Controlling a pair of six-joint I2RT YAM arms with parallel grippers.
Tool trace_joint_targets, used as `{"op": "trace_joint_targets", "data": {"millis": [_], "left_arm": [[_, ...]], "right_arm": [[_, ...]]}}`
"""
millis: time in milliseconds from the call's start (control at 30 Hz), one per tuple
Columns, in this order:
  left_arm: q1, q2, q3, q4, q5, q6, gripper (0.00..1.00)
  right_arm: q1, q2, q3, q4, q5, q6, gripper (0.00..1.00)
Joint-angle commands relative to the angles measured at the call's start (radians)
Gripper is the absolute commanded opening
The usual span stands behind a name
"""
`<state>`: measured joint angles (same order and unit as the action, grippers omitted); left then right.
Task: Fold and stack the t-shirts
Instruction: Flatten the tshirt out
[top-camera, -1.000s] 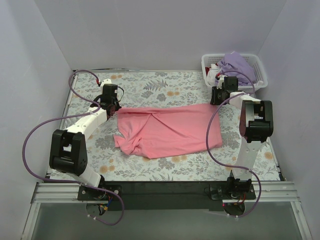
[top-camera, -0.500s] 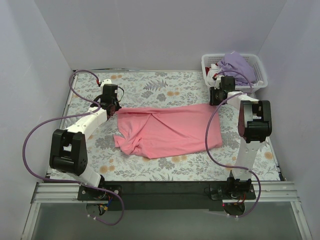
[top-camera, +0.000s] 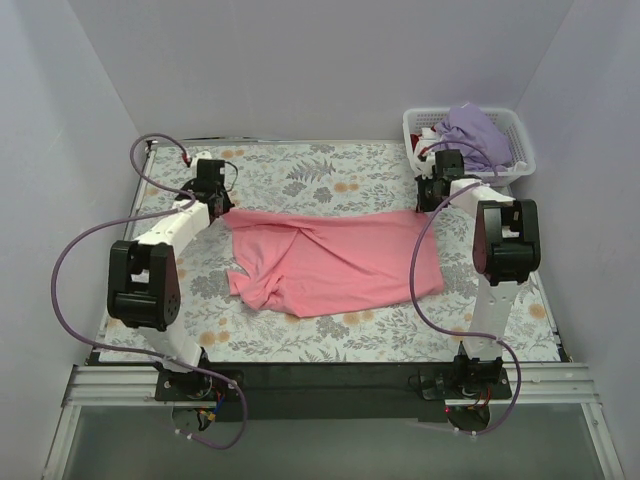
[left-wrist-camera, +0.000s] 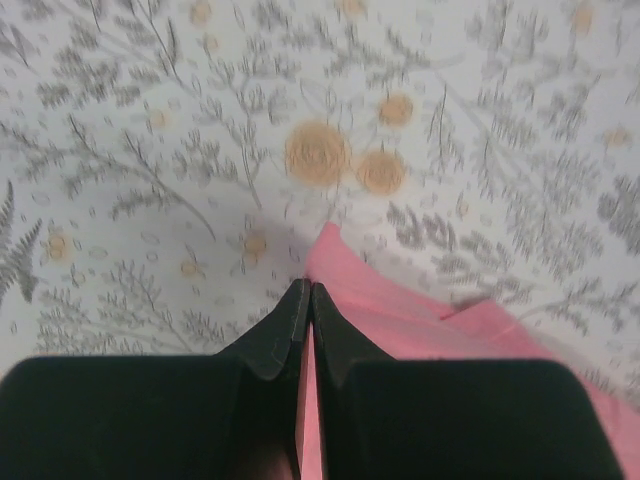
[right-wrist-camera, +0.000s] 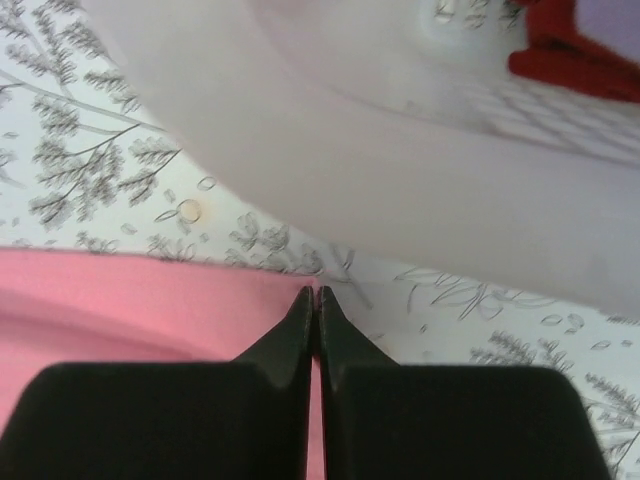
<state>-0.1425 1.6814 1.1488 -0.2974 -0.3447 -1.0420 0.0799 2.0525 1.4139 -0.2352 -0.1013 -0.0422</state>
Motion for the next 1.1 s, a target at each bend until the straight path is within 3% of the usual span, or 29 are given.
{"op": "trace_joint_targets", "data": {"millis": [0, 167, 300, 433, 633, 733, 900, 1067], "left_arm": [[0.058, 0.021, 0.179, -0.012, 0.001, -0.017, 0.0], [0.086, 0.098, 0.623, -0.132, -0.008, 0.028, 0.0], [0.103, 0.092, 0.885, -0.241, -0.033, 0.059, 0.0], [0.103, -0.05, 0.881, -0.195, -0.091, 0.111, 0.0], [0.103, -0.42, 0.657, -0.062, -0.14, 0.2, 0.0], [0.103, -0.569, 0.637, -0.06, -0.168, 0.238, 0.0], [0.103, -0.632, 0.747, -0.078, -0.165, 0.286, 0.0], [0.103, -0.588, 0.885, -0.097, -0.125, 0.347, 0.0]], "right_arm": [[0.023, -0.056, 0.145, -0.121, -0.073, 0.059, 0.01], [0.023, -0.167, 0.388, -0.16, -0.081, 0.113, 0.01], [0.021, -0.274, 0.563, -0.191, -0.092, 0.12, 0.01], [0.015, -0.417, 0.599, -0.191, -0.113, 0.107, 0.01], [0.015, -0.744, 0.401, -0.19, -0.14, 0.045, 0.01], [0.015, -0.914, 0.289, -0.193, -0.133, -0.011, 0.01], [0.015, -1.106, 0.255, -0.228, -0.133, -0.067, 0.01], [0.015, -1.17, 0.266, -0.26, -0.123, -0.096, 0.01]]}}
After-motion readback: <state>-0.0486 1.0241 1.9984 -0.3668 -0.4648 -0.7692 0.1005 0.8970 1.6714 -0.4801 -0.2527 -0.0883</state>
